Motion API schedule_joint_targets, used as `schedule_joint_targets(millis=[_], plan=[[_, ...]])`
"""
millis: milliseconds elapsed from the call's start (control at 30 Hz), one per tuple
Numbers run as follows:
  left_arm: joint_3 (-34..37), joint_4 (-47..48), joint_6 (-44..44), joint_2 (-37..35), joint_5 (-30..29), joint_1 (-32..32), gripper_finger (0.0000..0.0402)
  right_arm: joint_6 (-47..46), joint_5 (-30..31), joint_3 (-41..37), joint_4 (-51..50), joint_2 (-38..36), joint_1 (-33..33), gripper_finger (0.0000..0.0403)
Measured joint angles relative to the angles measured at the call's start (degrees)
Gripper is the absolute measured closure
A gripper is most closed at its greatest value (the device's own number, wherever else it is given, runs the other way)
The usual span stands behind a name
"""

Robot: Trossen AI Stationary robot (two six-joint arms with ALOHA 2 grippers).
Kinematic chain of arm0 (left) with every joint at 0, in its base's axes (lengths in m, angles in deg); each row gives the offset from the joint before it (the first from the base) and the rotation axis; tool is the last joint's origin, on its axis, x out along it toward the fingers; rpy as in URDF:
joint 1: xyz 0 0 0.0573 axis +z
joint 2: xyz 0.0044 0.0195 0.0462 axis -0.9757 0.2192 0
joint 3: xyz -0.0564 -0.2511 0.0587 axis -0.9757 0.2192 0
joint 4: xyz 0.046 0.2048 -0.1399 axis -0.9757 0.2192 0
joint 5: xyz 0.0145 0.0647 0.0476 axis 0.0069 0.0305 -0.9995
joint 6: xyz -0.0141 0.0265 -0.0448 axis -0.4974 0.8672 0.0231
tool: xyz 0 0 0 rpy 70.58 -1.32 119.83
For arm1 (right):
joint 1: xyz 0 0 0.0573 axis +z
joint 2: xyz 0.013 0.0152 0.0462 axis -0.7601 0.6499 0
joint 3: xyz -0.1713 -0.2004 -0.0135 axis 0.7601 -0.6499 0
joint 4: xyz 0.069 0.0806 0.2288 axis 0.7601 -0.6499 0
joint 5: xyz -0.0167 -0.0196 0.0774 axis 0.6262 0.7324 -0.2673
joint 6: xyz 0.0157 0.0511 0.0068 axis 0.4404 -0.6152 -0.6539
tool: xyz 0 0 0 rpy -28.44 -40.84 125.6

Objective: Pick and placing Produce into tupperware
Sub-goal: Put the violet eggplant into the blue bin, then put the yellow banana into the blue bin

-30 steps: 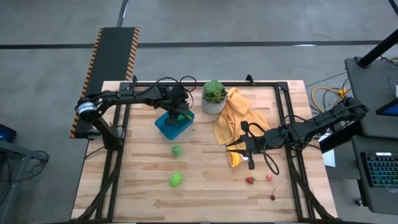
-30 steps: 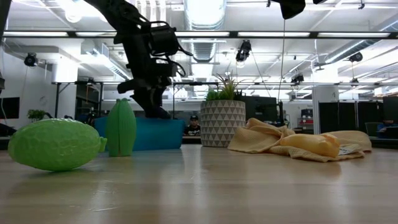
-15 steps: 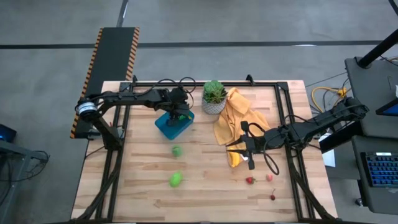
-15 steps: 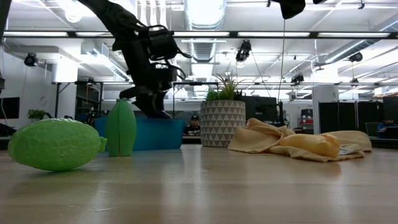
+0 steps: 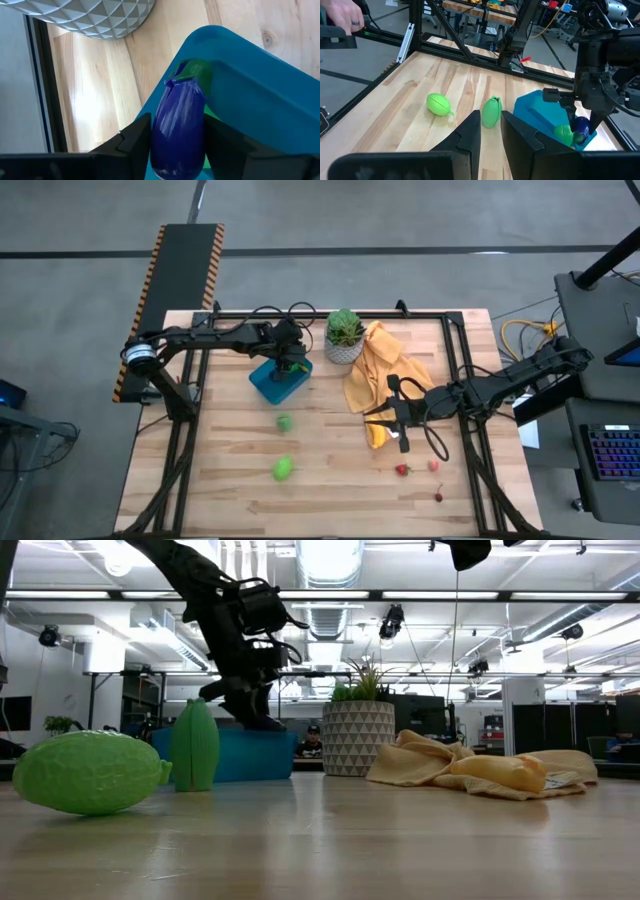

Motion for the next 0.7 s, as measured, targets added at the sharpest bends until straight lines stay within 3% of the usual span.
schedule_joint_targets(millis=[233, 400, 600, 700], plan=[[0.0, 0.2, -1.5, 0.0, -0.1, 0.0, 0.0205, 0.0, 0.0, 0.0, 0.0, 0.0, 0.0, 0.0335], [-0.6, 0.3, -2.3, 0.0, -0.7, -0.6, 0.0196, 0.0, 0.0, 0.0, 0.0, 0.0, 0.0, 0.0335], [-2.7, 0.2, -11.0, -2.4, -0.4, -2.5, 0.0196, 0.0, 0.0, 0.0, 0.0, 0.0, 0.0, 0.0335], [-2.5, -2.4, -16.5, -5.6, 4.4, -2.7, 0.0196, 0.0, 0.0, 0.0, 0.0, 0.0, 0.0, 0.0335]])
